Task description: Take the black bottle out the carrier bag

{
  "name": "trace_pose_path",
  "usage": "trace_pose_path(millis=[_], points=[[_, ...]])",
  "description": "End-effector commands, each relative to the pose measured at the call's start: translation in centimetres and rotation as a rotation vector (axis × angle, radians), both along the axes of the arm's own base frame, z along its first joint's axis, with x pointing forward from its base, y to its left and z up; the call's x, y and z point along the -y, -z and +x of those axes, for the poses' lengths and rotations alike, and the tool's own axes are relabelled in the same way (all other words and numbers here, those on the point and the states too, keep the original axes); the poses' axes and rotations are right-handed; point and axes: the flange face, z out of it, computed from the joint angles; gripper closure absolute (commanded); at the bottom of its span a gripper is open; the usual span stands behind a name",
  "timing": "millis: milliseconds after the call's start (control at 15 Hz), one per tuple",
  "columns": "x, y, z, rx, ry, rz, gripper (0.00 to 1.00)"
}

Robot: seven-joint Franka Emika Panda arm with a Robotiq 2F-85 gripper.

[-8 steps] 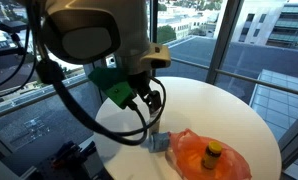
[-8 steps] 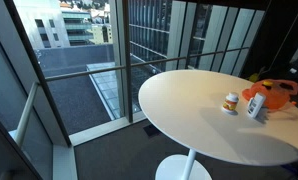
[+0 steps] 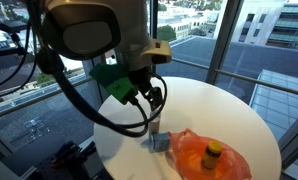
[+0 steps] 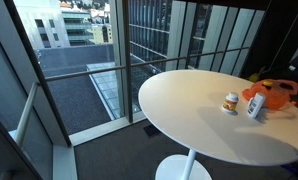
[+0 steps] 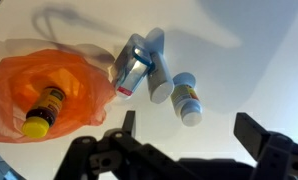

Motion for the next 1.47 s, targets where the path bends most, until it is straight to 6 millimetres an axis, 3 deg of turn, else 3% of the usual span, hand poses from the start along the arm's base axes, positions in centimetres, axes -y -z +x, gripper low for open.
trace_pose_path(millis=[0, 400, 667, 1000, 1400], points=[[0.7, -1.4, 1.7, 0.022, 0.051, -0.010, 0.00], [2.9, -1.8, 4.7, 0.006, 0.165, -0.028, 0.00], [5.6, -0.4, 7.3, -0.033, 0.279, -0.041, 0.00], [10.7, 1.9, 9.6, -0.085, 0.431, -0.052, 0.00], [16.7, 4.1, 10.9, -0.131, 0.578, -0.063, 0.00]])
